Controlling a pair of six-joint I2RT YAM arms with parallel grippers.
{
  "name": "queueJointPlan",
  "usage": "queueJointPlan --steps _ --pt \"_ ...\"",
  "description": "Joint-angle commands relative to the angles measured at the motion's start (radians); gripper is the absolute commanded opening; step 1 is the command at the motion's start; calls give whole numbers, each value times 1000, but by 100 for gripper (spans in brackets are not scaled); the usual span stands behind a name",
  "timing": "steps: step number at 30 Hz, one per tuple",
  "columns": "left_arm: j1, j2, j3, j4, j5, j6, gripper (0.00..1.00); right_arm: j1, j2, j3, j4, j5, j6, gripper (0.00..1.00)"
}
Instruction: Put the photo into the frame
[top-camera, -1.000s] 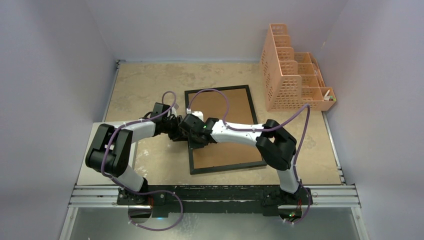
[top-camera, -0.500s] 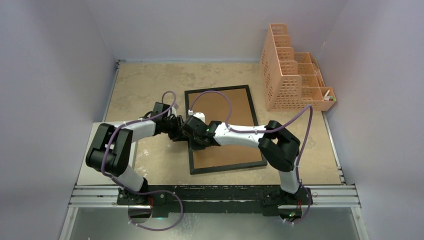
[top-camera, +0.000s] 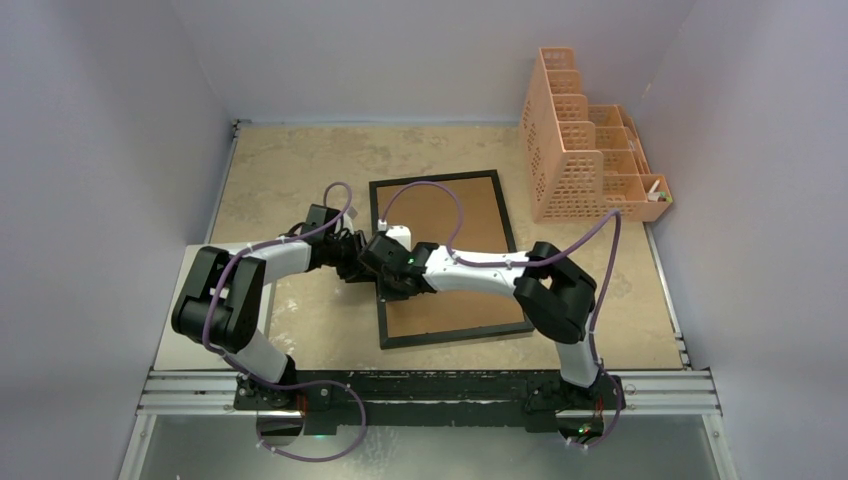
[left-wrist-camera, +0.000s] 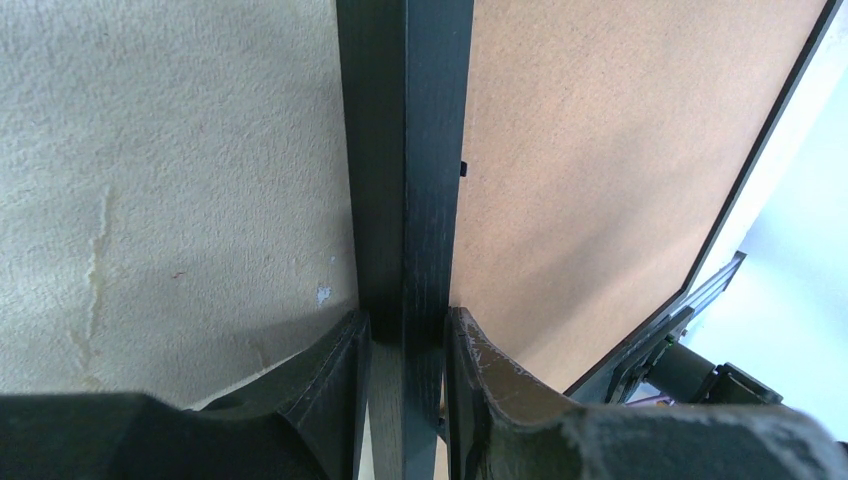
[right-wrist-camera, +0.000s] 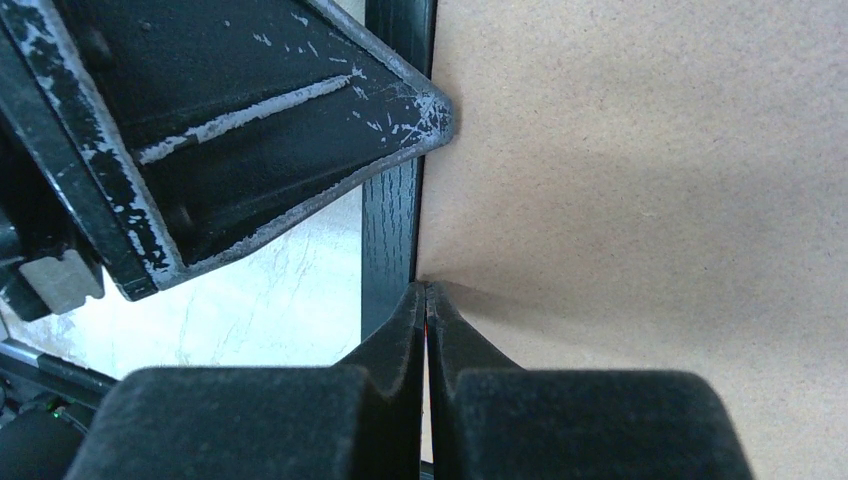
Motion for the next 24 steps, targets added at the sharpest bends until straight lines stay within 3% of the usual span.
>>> queueJointPlan --steps 1,7,12,24 --pt "-3 89 -70 -197 -181 40 0 -1 118 -76 -400 181 -17 0" --pt "-2 100 -62 -206 -187 43 0 -2 87 -27 -463 284 -33 0" --pt "0 109 -61 -205 -184 43 0 -6 60 -22 -455 281 -32 0" --pt "3 116 -71 -191 -189 35 0 -79 -42 -144 -253 47 -110 0"
